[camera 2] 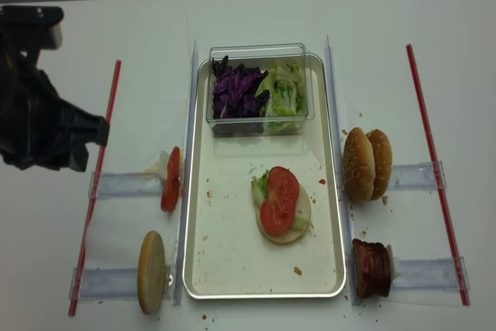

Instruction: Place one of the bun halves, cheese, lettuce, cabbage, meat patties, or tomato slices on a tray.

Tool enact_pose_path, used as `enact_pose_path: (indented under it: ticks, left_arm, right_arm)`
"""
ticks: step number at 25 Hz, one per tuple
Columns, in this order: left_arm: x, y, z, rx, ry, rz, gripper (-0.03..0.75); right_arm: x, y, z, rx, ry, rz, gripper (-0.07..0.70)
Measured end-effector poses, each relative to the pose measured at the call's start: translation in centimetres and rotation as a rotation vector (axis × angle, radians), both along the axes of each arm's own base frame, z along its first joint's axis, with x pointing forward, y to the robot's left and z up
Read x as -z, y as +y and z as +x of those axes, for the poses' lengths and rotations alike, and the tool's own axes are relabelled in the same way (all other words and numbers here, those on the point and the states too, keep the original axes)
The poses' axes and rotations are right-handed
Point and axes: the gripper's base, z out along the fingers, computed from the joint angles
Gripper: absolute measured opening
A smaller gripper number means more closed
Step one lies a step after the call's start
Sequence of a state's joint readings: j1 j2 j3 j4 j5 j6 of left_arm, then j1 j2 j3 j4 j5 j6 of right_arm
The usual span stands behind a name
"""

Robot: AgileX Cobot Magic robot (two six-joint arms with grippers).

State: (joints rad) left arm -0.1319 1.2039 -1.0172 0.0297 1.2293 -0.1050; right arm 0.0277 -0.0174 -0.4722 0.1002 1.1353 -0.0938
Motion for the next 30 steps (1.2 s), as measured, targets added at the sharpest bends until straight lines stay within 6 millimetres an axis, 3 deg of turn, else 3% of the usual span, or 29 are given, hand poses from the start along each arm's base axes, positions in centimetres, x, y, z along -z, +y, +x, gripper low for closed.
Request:
enact_pose_path:
  ticks: [10, 18, 30]
  left_arm:
    - [-1.4, 1.1, -8.5, 0.013, -0.188, -0.02, 0.279]
    - [-1.6, 1.8, -13.6, 0.018, -0.35, -0.038, 0.279]
    - [1.8, 2.5, -19.1, 0.021, -0.5, -0.054, 0.279]
  right_arm:
    - [0.0, 0.0, 0.0, 0.0, 0.0, 0.0, 0.403]
    - [0.0, 0.0, 0.0, -0.001, 0.0, -0.002, 0.403]
    - [0.0, 0.0, 0.0, -0.001, 0.0, -0.002, 0.403]
